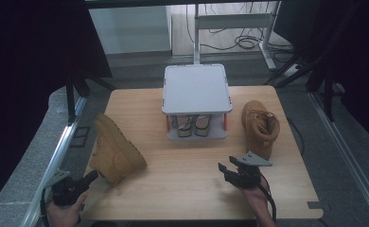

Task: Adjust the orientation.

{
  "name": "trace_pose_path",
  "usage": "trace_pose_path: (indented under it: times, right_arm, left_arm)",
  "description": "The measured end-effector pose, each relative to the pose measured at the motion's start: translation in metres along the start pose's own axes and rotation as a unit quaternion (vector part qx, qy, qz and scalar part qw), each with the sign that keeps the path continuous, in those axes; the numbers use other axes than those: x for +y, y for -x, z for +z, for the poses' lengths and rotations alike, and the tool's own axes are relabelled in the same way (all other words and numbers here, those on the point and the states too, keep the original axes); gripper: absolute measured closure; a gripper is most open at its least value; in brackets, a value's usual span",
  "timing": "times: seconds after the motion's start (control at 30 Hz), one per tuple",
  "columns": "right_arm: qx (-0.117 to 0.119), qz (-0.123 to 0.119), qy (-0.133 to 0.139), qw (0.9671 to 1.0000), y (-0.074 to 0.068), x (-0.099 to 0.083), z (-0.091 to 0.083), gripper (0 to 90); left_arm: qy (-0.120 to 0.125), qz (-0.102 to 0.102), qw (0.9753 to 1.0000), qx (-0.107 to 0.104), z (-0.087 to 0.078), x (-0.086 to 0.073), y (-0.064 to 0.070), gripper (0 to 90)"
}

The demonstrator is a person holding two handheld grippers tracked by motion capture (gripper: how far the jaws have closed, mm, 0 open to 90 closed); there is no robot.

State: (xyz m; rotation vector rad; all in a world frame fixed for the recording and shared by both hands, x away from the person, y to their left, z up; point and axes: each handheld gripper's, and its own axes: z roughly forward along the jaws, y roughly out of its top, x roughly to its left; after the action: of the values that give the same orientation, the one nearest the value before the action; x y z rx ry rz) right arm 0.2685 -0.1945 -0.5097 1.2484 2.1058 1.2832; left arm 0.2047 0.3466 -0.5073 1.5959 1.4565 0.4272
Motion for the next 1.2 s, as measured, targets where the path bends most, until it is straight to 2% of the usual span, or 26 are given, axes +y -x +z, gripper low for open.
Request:
trace_pose_path:
  times: [0.2,0.5,0.6,1.2]
  right_arm:
    - [-0.004,0.003,-0.006,1.0000,0.001,-0.001,0.002,44.5]
    - [-0.003,0.004,-0.008,1.0000,0.000,-0.002,0.002,44.5]
    - [-0.003,0.004,-0.010,0.9999,-0.001,-0.002,0.003,44.5]
    - [-0.005,0.004,-0.014,0.9999,0.000,-0.003,0.005,44.6]
  left_arm:
    - [-0.018,0.007,0.9998,-0.008,0.014,-0.002,0.002,89.8]
    - [-0.015,0.011,0.9997,-0.012,0.018,0.002,0.005,89.9]
    - [-0.010,0.011,0.9996,-0.022,0.018,0.006,0.007,89.9]
    - [0.000,0.038,0.9990,-0.022,0.021,0.021,0.022,89.7]
